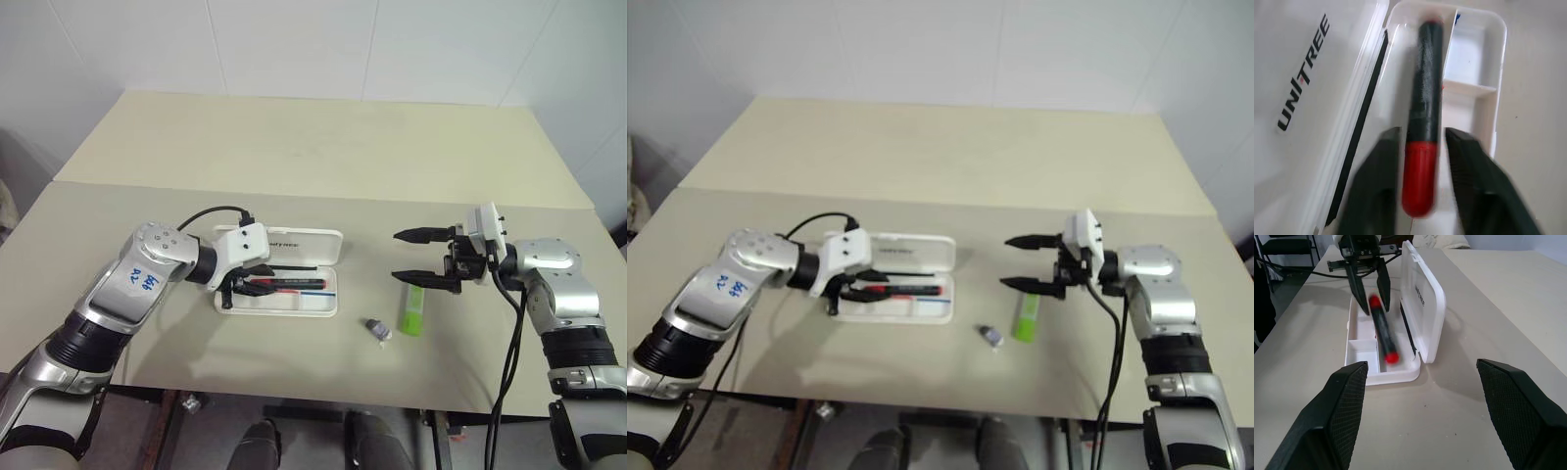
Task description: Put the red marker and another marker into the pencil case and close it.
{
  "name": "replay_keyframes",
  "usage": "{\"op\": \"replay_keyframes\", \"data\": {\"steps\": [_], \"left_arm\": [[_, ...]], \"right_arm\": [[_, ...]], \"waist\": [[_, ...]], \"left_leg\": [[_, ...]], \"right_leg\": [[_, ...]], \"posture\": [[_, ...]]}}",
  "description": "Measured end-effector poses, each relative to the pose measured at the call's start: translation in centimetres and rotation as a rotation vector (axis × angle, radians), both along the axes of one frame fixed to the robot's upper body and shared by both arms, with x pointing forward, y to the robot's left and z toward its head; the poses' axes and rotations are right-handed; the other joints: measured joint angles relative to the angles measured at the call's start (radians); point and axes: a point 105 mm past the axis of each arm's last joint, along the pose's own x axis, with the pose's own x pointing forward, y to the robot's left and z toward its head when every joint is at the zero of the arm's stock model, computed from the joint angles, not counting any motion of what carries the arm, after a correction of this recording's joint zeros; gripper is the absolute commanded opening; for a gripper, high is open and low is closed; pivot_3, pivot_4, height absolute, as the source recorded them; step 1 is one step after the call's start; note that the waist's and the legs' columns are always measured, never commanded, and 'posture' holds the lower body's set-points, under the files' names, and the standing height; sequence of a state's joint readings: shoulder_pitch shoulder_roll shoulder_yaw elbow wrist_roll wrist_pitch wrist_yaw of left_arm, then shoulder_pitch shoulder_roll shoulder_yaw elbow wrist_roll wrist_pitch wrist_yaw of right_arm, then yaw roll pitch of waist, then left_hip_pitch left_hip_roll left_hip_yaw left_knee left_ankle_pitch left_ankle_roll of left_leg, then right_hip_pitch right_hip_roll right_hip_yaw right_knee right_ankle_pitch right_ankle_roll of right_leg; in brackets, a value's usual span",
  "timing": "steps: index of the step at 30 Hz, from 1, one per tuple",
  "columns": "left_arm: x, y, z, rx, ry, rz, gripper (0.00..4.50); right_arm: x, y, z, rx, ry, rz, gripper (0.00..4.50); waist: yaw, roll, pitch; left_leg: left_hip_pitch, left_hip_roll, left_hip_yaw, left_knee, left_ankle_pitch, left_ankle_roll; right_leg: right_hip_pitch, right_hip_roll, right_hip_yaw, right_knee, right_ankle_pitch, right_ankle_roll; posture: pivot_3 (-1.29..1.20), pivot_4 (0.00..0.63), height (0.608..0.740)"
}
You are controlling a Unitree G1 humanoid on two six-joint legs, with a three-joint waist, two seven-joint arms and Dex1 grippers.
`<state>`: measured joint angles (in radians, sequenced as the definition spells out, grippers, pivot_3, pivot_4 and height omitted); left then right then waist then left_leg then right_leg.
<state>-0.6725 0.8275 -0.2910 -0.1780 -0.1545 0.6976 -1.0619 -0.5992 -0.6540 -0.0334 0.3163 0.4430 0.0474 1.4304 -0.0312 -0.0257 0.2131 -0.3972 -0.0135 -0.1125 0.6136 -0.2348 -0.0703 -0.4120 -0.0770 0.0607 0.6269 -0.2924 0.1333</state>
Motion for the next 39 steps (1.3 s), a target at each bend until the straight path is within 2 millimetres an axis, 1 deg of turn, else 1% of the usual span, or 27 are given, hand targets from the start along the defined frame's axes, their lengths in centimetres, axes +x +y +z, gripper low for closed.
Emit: {"op": "replay_keyframes", "data": {"steps": [5, 6, 12, 18, 22, 26, 29, 30, 32, 35, 39], "left_arm": [[-0.1, 0.0, 0.1, -0.003, 0.001, -0.005, 4.23], [-0.1, -0.1, 0.1, -0.003, -0.001, -0.007, 4.48], [-0.7, -0.3, -0.1, -0.015, 0.003, -0.031, 4.48], [-1.7, -1.2, 0.7, -0.073, -0.009, -0.084, 4.48], [-2.3, -2.2, 1.9, -0.157, -0.025, -0.130, 4.48], [-3.3, -3.2, 3.3, -0.266, -0.030, -0.184, 4.48], [-4.0, -3.5, 4.0, -0.392, -0.077, -0.207, 4.48], [-4.4, -3.6, 4.0, -0.446, -0.090, -0.221, 4.48], [-4.9, -3.2, 3.7, -0.498, -0.079, -0.230, 4.48], [-5.8, -2.9, 3.8, -0.591, -0.063, -0.260, 4.48], [-7.0, -1.9, 3.5, -0.675, -0.024, -0.299, 4.48]], "right_arm": [[0.0, 0.0, 0.0, -0.002, 0.001, -0.001, 4.50], [0.0, 0.0, 0.0, -0.002, 0.001, -0.001, 4.50], [0.0, 0.0, -0.1, -0.004, 0.004, -0.002, 4.50], [0.1, -0.1, -0.2, -0.014, 0.007, -0.006, 4.50], [0.1, -0.2, -0.4, -0.031, 0.027, -0.012, 4.50], [-0.2, -1.3, -0.7, -0.118, 0.061, -0.038, 4.50], [-1.1, -2.5, -1.9, -0.231, 0.109, -0.076, 4.50], [-1.3, -3.0, -2.4, -0.267, 0.133, -0.101, 4.50], [-1.3, -3.4, -3.0, -0.286, 0.171, -0.149, 4.50], [-0.9, -3.5, -3.2, -0.290, 0.210, -0.224, 4.50], [-0.8, -3.8, -3.7, -0.306, 0.271, -0.339, 4.50]], "waist": [[0.000, 0.000, 0.000], [0.000, 0.000, 0.000], [0.000, 0.000, 0.000], [0.000, 0.000, 0.000], [0.002, 0.000, 0.000], [0.002, 0.000, 0.000], [0.003, 0.000, 0.000], [0.003, 0.000, 0.000], [-0.001, 0.000, 0.000], [0.001, 0.000, 0.000], [0.004, 0.000, 0.000]], "left_leg": [[0.000, 0.000, 0.000, 0.000, 0.000, 0.000], [0.000, 0.000, 0.000, 0.000, 0.000, 0.000], [0.000, 0.000, 0.000, 0.000, 0.000, 0.000], [0.000, 0.000, 0.000, 0.000, 0.000, 0.000], [0.000, 0.000, 0.000, 0.001, 0.000, 0.000], [0.000, 0.000, 0.000, 0.001, 0.000, 0.000], [0.000, 0.000, 0.000, 0.001, 0.000, 0.000], [0.000, 0.000, 0.001, 0.001, 0.000, 0.000], [0.001, 0.000, 0.001, 0.002, 0.000, 0.000], [0.004, 0.001, 0.002, 0.002, 0.000, 0.000], [0.006, 0.000, 0.002, 0.002, 0.001, 0.001]], "right_leg": [[0.000, 0.000, 0.000, 0.000, 0.000, 0.000], [0.000, 0.000, 0.000, 0.000, 0.000, 0.000], [0.000, 0.000, 0.000, 0.000, 0.000, 0.000], [0.000, 0.000, 0.000, 0.001, 0.000, 0.000], [0.000, 0.000, 0.000, 0.001, 0.000, 0.000], [0.000, 0.000, 0.000, 0.001, 0.000, 0.000], [0.000, 0.000, 0.000, 0.000, 0.000, 0.000], [0.000, 0.000, 0.000, 0.000, 0.000, 0.000], [0.001, 0.000, 0.000, 0.001, 0.000, -0.001], [0.003, 0.000, 0.001, 0.001, 0.001, -0.001], [0.006, 0.000, 0.001, 0.000, 0.001, -0.002]], "posture": [[0.00, 0.150, 0.740], [0.00, 0.150, 0.740], [0.00, 0.150, 0.740], [0.00, 0.150, 0.740], [0.00, 0.150, 0.740], [0.00, 0.150, 0.740], [0.00, 0.150, 0.740], [0.00, 0.150, 0.740], [0.00, 0.150, 0.740], [0.00, 0.150, 0.740], [0.00, 0.150, 0.740]]}}
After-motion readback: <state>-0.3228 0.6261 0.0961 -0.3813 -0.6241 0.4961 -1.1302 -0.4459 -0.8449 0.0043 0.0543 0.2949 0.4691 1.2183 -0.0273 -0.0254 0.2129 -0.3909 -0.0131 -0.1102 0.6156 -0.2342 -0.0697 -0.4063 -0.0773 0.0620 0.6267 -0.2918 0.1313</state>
